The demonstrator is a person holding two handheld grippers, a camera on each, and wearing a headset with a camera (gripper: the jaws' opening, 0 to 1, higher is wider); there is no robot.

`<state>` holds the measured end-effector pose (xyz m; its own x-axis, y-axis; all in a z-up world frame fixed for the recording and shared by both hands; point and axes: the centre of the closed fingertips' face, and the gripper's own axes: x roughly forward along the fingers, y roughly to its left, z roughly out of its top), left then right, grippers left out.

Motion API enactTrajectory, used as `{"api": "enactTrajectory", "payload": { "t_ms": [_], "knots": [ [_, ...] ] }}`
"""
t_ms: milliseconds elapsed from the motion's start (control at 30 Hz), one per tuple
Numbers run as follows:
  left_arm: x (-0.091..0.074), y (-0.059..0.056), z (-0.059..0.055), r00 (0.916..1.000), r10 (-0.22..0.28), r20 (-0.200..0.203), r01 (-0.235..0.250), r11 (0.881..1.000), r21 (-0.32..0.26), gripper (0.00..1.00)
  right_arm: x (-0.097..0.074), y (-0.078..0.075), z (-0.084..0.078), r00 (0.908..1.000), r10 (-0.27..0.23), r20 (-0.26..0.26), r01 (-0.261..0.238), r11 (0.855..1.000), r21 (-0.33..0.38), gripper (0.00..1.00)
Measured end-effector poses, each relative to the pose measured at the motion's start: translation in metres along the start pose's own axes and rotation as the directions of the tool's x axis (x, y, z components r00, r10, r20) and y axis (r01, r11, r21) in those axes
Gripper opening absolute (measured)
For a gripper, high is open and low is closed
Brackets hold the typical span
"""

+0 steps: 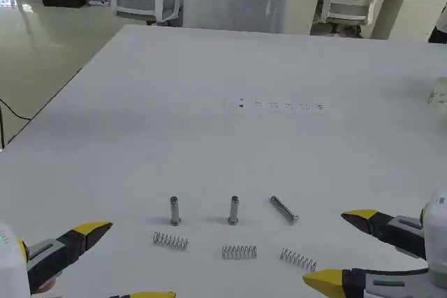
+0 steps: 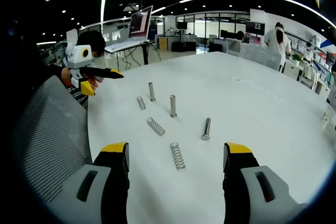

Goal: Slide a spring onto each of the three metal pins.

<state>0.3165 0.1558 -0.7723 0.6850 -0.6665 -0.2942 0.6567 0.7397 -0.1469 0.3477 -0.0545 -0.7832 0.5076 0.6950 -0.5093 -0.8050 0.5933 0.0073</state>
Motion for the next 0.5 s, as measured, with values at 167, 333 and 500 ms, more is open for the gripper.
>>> {"api": "enactTrajectory", "payload": {
  "t_ms": [167, 333, 500],
  "knots": [
    [-0.0007, 0.0017, -0.0017, 1.0000, 0.007, 0.001, -0.007, 1.000, -0.008, 0.82, 0.0023, 0.0011, -0.0012, 0.9999, 0.008, -0.008, -0.008, 1.000, -0.003, 0.72],
    [0.0000, 0.0020, -0.0029, 1.0000, 0.009, -0.003, -0.009, 1.000, -0.011, 0.82, 0.0039, 0.0014, -0.0018, 0.9998, 0.015, -0.009, -0.015, 1.000, -0.002, 0.72],
    [-0.0001, 0.0025, -0.0050, 0.9999, 0.013, -0.010, -0.013, 1.000, -0.013, 0.82, 0.0057, 0.0020, -0.0038, 0.9996, 0.023, -0.014, -0.023, 1.000, -0.001, 0.72]
  ]
}}
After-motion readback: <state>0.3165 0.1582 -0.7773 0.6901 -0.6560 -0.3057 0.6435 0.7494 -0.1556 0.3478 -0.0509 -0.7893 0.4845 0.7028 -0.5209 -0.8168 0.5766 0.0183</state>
